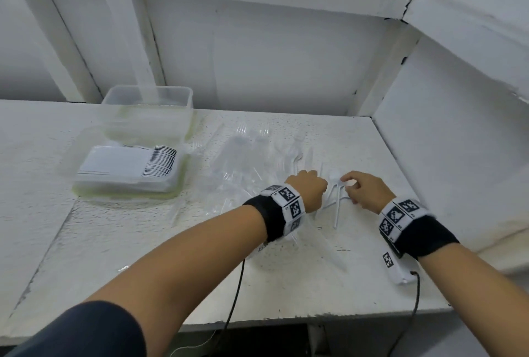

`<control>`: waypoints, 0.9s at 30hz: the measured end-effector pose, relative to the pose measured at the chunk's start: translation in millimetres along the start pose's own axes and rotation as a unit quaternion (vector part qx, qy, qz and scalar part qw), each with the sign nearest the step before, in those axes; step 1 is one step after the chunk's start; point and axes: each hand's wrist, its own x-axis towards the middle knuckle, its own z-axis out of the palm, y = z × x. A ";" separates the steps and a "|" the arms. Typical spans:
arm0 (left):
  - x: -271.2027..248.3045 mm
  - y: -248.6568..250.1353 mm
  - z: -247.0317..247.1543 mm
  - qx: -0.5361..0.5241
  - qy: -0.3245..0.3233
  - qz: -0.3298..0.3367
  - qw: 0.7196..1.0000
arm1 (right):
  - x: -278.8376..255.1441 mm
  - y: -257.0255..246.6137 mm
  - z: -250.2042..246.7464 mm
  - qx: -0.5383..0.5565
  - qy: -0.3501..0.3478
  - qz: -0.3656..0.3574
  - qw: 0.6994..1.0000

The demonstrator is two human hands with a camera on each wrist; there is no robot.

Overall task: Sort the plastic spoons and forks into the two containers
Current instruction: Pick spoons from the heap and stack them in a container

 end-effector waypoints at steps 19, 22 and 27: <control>-32.4 -17.7 -25.2 -0.190 0.210 -0.001 0.959 | -3.9 -5.3 23.0 -0.018 0.045 0.104 0.993; -37.0 -27.4 -41.2 -0.477 0.281 -0.047 0.831 | -9.8 -9.1 20.0 0.119 0.068 0.120 0.983; -38.4 -42.3 -52.9 -0.726 0.325 -0.098 0.598 | -5.0 -14.3 23.1 0.172 0.086 0.179 0.965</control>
